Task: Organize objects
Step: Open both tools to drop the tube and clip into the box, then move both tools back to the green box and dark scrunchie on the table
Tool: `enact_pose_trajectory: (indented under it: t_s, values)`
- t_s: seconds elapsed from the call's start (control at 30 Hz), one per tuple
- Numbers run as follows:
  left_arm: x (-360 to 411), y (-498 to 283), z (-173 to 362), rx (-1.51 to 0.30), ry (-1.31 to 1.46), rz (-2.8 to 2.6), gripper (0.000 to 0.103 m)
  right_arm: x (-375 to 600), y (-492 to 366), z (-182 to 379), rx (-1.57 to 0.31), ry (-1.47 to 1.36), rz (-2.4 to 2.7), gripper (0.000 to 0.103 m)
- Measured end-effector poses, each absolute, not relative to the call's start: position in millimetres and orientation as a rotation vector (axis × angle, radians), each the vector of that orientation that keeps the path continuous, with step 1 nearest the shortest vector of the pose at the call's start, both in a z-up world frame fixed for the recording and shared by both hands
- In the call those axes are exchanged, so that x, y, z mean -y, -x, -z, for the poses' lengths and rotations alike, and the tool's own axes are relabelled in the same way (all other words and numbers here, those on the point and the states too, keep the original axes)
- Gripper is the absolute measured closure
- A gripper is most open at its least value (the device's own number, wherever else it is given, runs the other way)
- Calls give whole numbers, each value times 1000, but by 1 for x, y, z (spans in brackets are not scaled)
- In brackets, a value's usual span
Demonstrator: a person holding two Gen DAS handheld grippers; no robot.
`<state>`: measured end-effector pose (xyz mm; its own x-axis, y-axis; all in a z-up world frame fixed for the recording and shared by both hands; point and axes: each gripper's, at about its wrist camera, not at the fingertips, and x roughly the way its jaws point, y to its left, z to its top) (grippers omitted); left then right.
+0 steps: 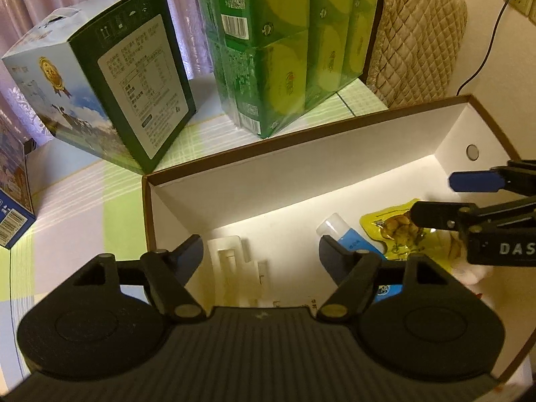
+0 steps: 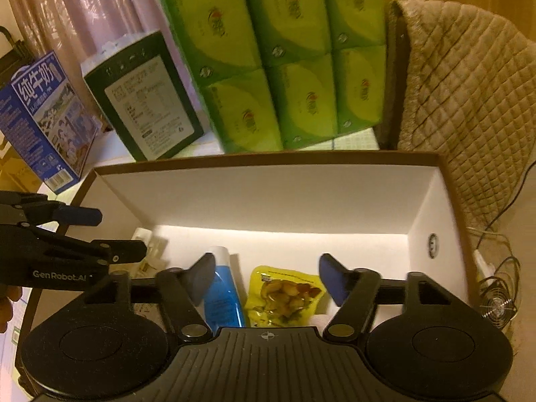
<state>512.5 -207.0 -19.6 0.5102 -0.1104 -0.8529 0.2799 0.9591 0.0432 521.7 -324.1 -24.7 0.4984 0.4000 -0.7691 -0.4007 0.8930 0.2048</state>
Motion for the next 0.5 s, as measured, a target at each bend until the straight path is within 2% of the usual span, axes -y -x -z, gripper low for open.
enact_pose_trajectory:
  t_s: [0.07, 0.5]
  values:
    - [206, -508, 17, -1004, -177, 239, 23, 329, -517, 20, -923, -5, -477, 30]
    - [201, -459, -21, -929, -140, 289, 20, 360, -472, -17, -843, -67, -454, 24]
